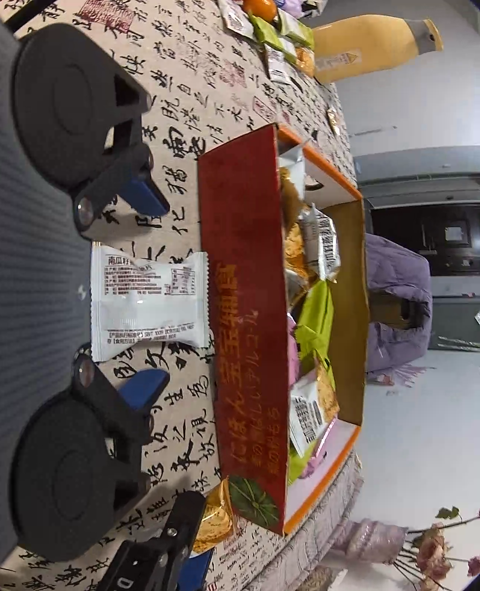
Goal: Organize snacks
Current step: 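Grasp a white wrapped packet with left tool while right tool holds its pack, then carry the white packet and cracker pack over the box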
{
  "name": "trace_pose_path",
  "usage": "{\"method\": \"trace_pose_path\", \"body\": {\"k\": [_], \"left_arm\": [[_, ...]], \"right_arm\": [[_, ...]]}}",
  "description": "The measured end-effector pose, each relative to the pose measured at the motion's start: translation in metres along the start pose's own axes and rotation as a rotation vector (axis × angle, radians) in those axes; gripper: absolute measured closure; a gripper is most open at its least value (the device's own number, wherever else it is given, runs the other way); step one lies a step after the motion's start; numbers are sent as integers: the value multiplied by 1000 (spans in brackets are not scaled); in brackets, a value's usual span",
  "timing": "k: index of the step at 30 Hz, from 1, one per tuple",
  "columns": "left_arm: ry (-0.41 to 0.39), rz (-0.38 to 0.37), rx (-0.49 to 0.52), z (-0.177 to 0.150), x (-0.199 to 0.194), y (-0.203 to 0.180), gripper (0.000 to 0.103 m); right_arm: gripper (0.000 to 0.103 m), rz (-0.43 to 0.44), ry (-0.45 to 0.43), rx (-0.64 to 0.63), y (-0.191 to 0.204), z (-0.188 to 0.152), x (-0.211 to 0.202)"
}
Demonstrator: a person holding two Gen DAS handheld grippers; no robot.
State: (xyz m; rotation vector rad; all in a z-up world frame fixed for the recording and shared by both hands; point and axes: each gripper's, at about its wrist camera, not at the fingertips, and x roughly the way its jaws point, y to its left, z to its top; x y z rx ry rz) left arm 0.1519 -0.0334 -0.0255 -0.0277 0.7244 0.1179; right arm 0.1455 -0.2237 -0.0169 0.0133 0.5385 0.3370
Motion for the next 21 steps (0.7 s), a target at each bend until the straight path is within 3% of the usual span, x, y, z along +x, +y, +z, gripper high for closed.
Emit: {"method": "trace_pose_path", "body": {"k": [4,8,15,21], "left_arm": [[-1,5,-11,-2,3,0,24],[-25,-19,-3,-2,-1,-2,58],[-50,-35,-7,-5,-7,1,62],[-116,-51,2,-3,-29,3,62]], "right_arm": [[57,5,3,-4,1,-2,2],[57,12,-1,-8,2,-3,1],[57,6,-2,-21,5,-3,0],[57,-4,-34,-22,5,2,-10]]}}
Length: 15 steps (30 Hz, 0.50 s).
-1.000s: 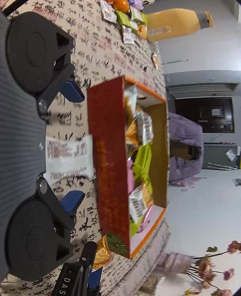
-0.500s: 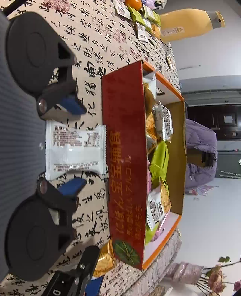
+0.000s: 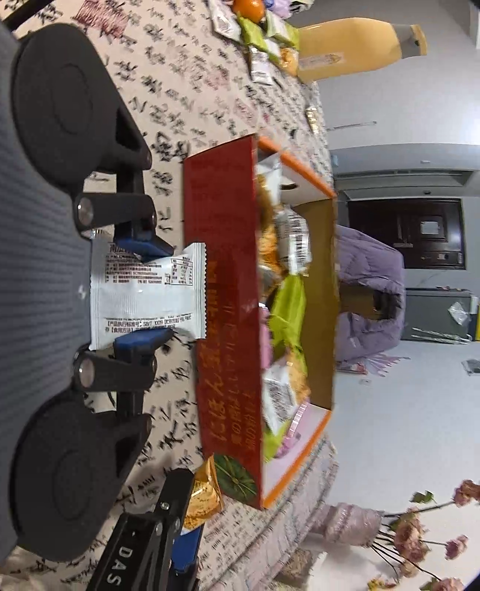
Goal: Organize snacks
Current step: 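Carry the white packet and cracker pack over the box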
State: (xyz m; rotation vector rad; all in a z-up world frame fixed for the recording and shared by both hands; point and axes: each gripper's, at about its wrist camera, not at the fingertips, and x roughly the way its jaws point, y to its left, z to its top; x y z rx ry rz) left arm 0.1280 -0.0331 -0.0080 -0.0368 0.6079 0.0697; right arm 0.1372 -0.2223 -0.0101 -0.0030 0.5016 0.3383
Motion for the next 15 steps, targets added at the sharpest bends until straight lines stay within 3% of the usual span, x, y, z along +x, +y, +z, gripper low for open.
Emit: {"method": "trace_pose_path", "body": {"k": [15], "left_arm": [[-220,-8,0,60,-36,8,62]], "right_arm": [[57,-12,-129,-51,17,65,-4]]}}
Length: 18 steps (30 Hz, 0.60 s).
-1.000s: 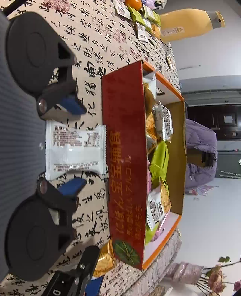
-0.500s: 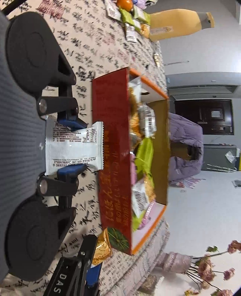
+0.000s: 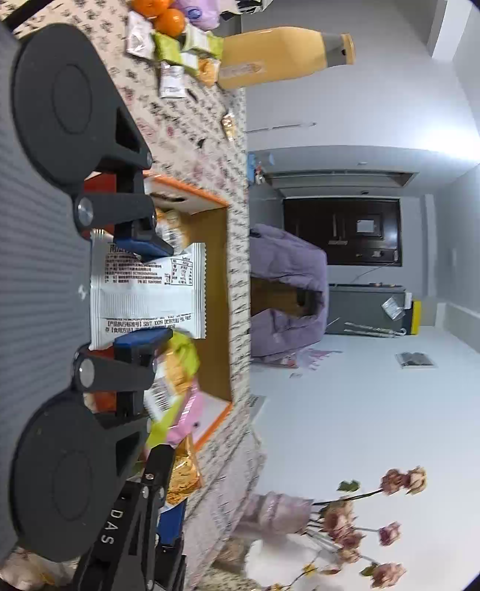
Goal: Organize snacks
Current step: 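Carry the white packet and cracker pack over the box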
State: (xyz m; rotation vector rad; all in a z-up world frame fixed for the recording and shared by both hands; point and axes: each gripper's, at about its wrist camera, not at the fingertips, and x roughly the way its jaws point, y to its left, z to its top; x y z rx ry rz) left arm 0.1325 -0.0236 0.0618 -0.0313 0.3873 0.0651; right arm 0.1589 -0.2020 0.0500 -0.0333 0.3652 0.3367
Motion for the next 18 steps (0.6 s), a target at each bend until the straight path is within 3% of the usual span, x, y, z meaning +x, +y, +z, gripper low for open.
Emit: {"method": "trace_pose_path", "body": {"k": [9,18], "left_arm": [[-19,29,-46,35,35,21,62],[0,61,-101,43,83,42,62]], "right_arm": [[57,3,-15,-15,11,36,39],[57,-5,12,7,11,42,87]]}}
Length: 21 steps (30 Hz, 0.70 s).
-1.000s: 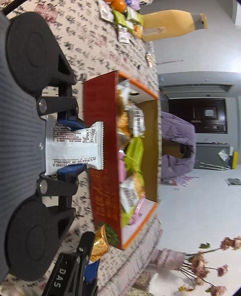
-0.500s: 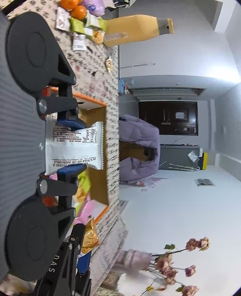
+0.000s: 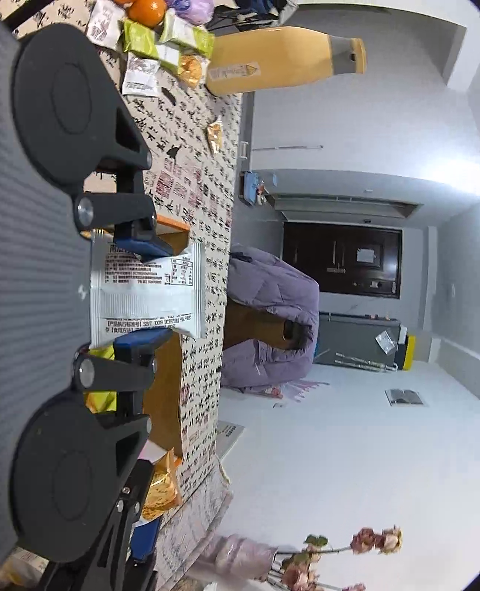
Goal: Organize snacks
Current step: 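Carry the white packet and cracker pack over the box, then lower both packs into the box and open both tools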
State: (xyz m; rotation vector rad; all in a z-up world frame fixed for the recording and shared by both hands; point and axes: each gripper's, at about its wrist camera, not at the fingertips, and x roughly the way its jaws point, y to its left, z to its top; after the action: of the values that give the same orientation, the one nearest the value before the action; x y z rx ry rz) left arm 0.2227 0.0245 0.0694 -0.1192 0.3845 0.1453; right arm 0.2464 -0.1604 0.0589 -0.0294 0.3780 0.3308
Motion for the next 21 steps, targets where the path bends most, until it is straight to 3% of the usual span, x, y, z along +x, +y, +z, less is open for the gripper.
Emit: {"method": "trace_pose_path", "body": {"k": [10,12,13,14,15,16,18,21], "left_arm": [[23,-10,-7,-16,23,11,61],[13,-3,-1,-19,20,12,54],[7,-6,-2,-19,19,13,50],[-1,-14,-8,-19,17,15,36],[-11,-15,-14,-19,14,16,15],[-27,-10,-22,-19,11,17,5],[-61,5,-35,-19,4,19,0],[-68,-10,-46,-17,0,18,0]], "right_arm": [[56,19,40,4,-2,-16,25],[55,16,44,17,-5,-18,25],[50,15,43,24,-7,-18,25],[45,14,44,30,-9,-19,24],[29,12,42,35,-10,-19,23],[9,8,38,41,-10,-20,22],[0,-3,25,49,-11,-21,20],[0,-2,28,66,-15,-22,21]]}}
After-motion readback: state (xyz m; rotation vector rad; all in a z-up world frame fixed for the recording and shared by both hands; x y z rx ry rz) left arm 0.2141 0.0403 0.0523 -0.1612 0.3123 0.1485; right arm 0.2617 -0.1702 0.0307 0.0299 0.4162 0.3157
